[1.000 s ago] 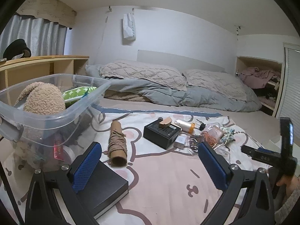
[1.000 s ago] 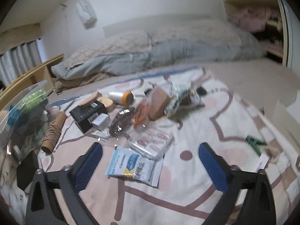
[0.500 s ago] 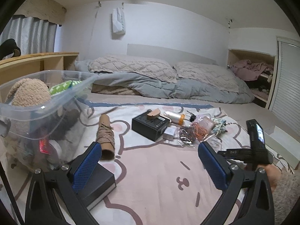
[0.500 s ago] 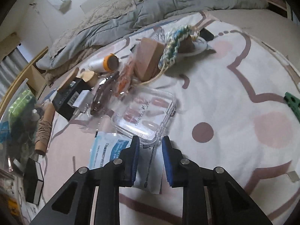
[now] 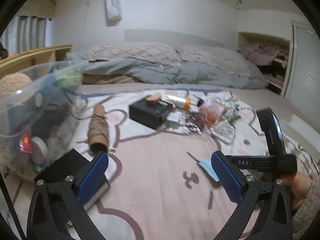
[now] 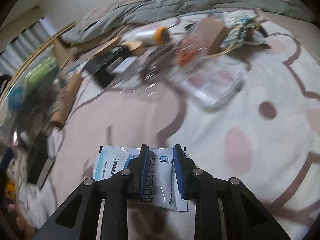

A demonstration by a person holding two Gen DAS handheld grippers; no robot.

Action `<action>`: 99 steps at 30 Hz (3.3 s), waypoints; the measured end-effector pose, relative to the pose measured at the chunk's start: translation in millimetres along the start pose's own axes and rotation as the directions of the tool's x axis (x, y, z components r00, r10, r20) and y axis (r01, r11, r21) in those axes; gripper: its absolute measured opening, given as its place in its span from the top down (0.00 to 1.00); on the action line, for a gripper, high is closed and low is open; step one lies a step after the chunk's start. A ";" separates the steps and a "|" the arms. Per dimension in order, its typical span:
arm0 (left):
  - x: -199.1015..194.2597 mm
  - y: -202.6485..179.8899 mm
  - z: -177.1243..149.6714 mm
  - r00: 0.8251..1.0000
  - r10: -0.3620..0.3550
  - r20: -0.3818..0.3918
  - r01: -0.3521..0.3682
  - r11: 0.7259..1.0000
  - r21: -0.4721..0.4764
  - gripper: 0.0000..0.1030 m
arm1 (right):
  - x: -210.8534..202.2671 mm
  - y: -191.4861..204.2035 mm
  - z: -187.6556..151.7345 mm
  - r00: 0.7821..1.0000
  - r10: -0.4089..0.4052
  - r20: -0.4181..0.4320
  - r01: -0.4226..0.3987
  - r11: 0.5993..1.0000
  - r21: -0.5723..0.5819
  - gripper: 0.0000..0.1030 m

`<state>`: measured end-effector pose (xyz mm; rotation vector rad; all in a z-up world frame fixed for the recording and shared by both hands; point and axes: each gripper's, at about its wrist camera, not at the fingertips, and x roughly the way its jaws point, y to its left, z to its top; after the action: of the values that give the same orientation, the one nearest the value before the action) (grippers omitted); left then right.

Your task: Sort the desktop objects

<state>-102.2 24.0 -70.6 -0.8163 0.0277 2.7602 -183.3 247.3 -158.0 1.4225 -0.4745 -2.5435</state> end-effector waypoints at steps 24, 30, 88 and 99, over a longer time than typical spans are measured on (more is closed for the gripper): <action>34.1 -14.1 -21.1 0.987 -0.039 -0.154 0.047 0.998 0.050 0.00 | -5.6 26.5 -9.0 0.993 0.038 -0.109 -0.059 0.980 -0.191 0.75; 40.2 -11.5 -24.1 0.985 -0.037 -0.167 0.044 0.998 0.039 0.01 | -29.8 -1.3 20.9 0.997 -0.044 0.060 0.050 0.995 -0.091 0.75; 64.4 -53.4 -29.9 0.964 -0.161 -0.212 0.175 0.983 0.048 0.27 | 39.0 -32.7 83.6 0.995 -0.049 0.087 0.044 0.997 0.062 0.75; 80.6 -74.0 -38.8 0.966 -0.077 -0.246 0.118 0.980 0.158 0.27 | 38.1 -12.2 61.0 0.994 -0.099 0.050 0.102 0.992 -0.075 0.75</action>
<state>-127.8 111.6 -142.4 -1.0658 0.2597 2.5107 -255.2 257.9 -162.8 1.3966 -0.3150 -2.6477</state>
